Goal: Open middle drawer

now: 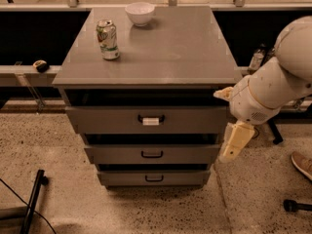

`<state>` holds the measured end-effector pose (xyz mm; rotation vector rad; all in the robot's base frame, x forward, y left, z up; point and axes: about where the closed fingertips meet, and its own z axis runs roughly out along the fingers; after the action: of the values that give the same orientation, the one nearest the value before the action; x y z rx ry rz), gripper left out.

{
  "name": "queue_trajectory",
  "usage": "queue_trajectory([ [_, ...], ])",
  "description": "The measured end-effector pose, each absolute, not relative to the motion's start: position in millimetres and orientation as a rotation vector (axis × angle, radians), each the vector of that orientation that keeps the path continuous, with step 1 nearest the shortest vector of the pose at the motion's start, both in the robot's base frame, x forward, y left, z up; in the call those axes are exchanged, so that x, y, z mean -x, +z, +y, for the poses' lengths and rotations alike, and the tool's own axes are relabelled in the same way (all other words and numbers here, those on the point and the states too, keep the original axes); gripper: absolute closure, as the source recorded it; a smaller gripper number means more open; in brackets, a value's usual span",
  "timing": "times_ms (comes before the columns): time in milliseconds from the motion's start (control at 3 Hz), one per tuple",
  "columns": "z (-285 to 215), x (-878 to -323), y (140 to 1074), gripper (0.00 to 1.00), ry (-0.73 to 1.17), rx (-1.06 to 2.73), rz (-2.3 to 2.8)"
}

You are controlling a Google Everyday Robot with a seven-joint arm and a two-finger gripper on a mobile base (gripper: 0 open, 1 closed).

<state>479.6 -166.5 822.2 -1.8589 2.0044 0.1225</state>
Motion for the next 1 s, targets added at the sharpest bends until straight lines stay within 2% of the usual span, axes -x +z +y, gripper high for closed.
queue_trajectory([
  [333,-164,-483,820,0.00,0.111,1.898,1.942],
  [667,-164,-483,777,0.00,0.228,1.838,1.911],
  [1000,-161,-497,686,0.00,0.341,1.727,1.756],
])
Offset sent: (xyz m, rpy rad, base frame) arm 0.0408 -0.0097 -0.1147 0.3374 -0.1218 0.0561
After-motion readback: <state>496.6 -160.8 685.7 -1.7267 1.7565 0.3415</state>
